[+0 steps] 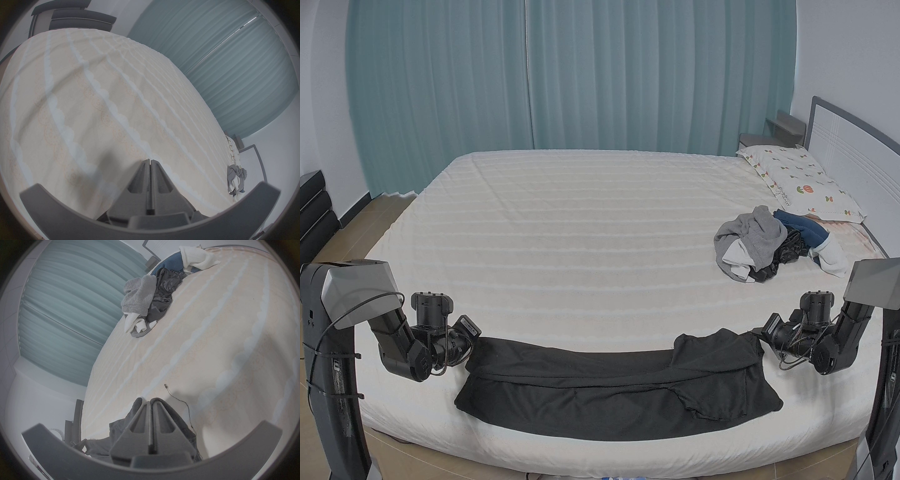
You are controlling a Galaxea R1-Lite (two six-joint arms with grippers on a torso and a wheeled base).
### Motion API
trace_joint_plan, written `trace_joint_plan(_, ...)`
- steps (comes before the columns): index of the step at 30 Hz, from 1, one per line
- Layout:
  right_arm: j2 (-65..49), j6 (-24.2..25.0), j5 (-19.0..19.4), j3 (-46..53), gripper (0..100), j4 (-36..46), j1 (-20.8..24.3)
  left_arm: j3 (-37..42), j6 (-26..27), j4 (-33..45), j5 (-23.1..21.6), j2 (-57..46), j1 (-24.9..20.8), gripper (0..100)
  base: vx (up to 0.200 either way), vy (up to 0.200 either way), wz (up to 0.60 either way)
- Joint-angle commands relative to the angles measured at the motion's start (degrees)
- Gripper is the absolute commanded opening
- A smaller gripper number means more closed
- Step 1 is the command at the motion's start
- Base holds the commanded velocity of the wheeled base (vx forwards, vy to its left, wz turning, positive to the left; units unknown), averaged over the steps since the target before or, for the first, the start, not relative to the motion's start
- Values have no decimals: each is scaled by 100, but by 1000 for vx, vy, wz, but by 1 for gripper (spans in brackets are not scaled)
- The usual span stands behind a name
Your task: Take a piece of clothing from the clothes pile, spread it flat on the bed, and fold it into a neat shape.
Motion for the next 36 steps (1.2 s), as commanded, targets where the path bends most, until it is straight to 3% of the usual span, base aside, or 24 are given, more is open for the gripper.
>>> trace_joint_plan(1, 105, -24, 3, -1, 0, -96, -21, 9, -3, -7, -2, 9, -5, 0, 0, 0, 0)
trace_joint_plan(5, 140, -33, 3, -10, 0, -96, -21, 9, -3, -7, -2, 9, -5, 0, 0, 0, 0)
trace_joint_plan(6, 149, -33, 3, -19, 100, -96, -21, 9, -3, -7, -2, 9, -5, 0, 0, 0, 0)
trace_joint_plan(9, 157, -33, 3, -10, 100, -96, -21, 17, -20, 2, -11, -9, 4, 0, 0, 0, 0)
trace_joint_plan(10, 131, -16, 21, -10, 100, -96, -21, 9, -38, 2, -20, -9, 12, 100, 0, 0, 0)
trace_joint_plan(15, -106, 169, 56, 25, 100, -114, -91, -9, -64, -7, -46, -35, 48, 100, 0, 0, 0)
trace_joint_plan(19, -423, 767, 249, 16, 100, -96, -302, -18, -91, -59, -116, -123, 232, 100, 0, 0, 0)
trace_joint_plan(23, -511, 1057, 557, -1, 100, -96, -461, 281, -29, -481, -670, -316, 364, 100, 0, 0, 0)
trace_joint_plan(26, -475, 1092, 592, -10, 100, -79, -469, 501, -20, -806, -1127, -307, 373, 100, 0, 0, 0)
trace_joint_plan(30, -423, 1092, 601, -10, 100, -61, -425, 545, -11, -903, -1162, -281, 364, 100, 0, 0, 0)
trace_joint_plan(36, -396, 1083, 601, -10, 100, -61, -425, 624, 200, -815, -1312, -290, 373, 100, -200, 0, 0)
